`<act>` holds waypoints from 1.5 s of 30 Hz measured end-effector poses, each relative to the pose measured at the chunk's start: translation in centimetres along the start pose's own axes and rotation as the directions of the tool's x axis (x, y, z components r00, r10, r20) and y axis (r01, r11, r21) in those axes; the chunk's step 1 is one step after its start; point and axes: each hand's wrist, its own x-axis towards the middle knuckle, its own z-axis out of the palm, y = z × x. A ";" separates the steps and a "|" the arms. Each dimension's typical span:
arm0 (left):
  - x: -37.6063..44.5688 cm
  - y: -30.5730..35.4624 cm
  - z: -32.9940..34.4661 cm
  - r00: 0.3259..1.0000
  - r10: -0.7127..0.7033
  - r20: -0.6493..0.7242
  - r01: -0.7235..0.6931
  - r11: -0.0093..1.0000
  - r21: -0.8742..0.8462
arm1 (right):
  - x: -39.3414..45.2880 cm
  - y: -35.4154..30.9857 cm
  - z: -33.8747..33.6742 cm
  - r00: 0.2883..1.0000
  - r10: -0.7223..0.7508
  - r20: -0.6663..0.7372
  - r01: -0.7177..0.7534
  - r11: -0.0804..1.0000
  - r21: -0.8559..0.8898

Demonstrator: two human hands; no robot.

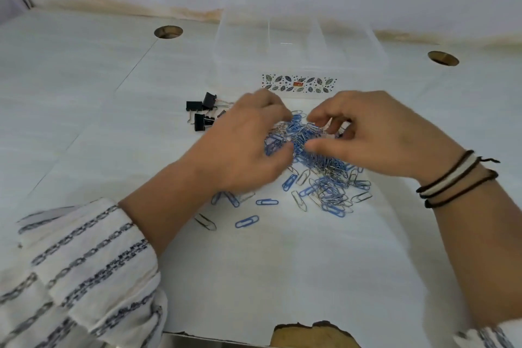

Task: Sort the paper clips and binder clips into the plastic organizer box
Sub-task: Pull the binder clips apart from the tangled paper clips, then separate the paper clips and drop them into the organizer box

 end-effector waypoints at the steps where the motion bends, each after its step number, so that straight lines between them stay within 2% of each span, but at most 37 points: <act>1: 0.1 0.1 0.2 0.999 0.008 0.054 -0.008 1.000 0.008 | 0.0 -0.4 0.3 0.999 -0.026 0.033 0.028 0.998 -0.052; 3: 0.2 0.0 0.4 0.989 0.015 0.146 -0.018 1.000 0.022 | 0.1 -0.9 0.8 0.995 -0.058 0.079 0.067 0.990 -0.123; 5: 0.3 -0.2 0.5 0.987 0.025 0.160 -0.030 0.999 0.025 | 0.3 -0.9 1.1 0.992 -0.073 0.103 0.087 0.985 -0.147; 11: 0.7 -0.2 0.2 1.000 -0.001 0.028 0.003 0.998 -0.060 | 0.5 -0.8 1.6 0.995 -0.086 0.051 0.092 0.989 -0.117; 15: 0.6 -0.2 0.1 0.996 -0.067 -0.055 0.058 0.987 -0.149 | 0.4 -0.6 1.3 0.999 -0.034 -0.041 0.030 0.996 -0.085; 18: 0.6 -0.2 0.0 0.973 -0.194 -0.123 0.149 0.941 -0.304 | 0.2 -0.2 0.3 0.991 0.068 -0.119 -0.066 0.998 0.020; 22: 0.8 0.1 -0.5 0.921 -0.337 -0.195 0.191 0.828 -0.527 | 0.1 0.5 -1.2 0.949 0.209 -0.235 -0.137 0.947 0.289; 25: 1.6 0.7 -1.7 0.868 -0.407 -0.283 0.131 0.738 -0.662 | 0.1 1.1 -1.9 0.921 0.285 -0.267 -0.097 0.830 0.550; 28: 3.4 2.0 -3.3 0.827 -0.429 -0.363 0.030 0.679 -0.733 | 0.6 1.5 -3.3 0.897 0.343 -0.280 -0.026 0.673 0.739; 31: 6.6 3.3 -4.3 0.825 -0.413 -0.385 -0.022 0.659 -0.752 | 2.2 2.1 -5.5 0.866 0.393 -0.310 0.046 0.554 0.831; 36: 13.4 4.9 -3.2 0.789 -0.468 -0.397 -0.032 0.615 -0.788 | 6.4 3.8 -7.9 0.814 0.477 -0.330 0.041 0.520 0.853; 38: 15.7 5.5 -2.2 0.781 -0.481 -0.398 -0.019 0.619 -0.785 | 8.0 5.0 -7.7 0.782 0.512 -0.355 0.034 0.533 0.845; 40: 17.5 5.8 -1.4 0.812 -0.446 -0.376 0.007 0.652 -0.758 | 9.3 6.2 -7.4 0.751 0.532 -0.391 -0.022 0.612 0.791; 43: 18.3 5.9 -0.9 0.907 -0.328 -0.264 0.100 0.777 -0.622 | 10.1 7.2 -7.2 0.784 0.482 -0.391 -0.172 0.774 0.609; 45: 17.7 5.5 -1.2 0.937 -0.236 -0.255 0.087 0.869 -0.487 | 10.1 7.3 -7.5 0.815 0.441 -0.377 -0.216 0.834 0.508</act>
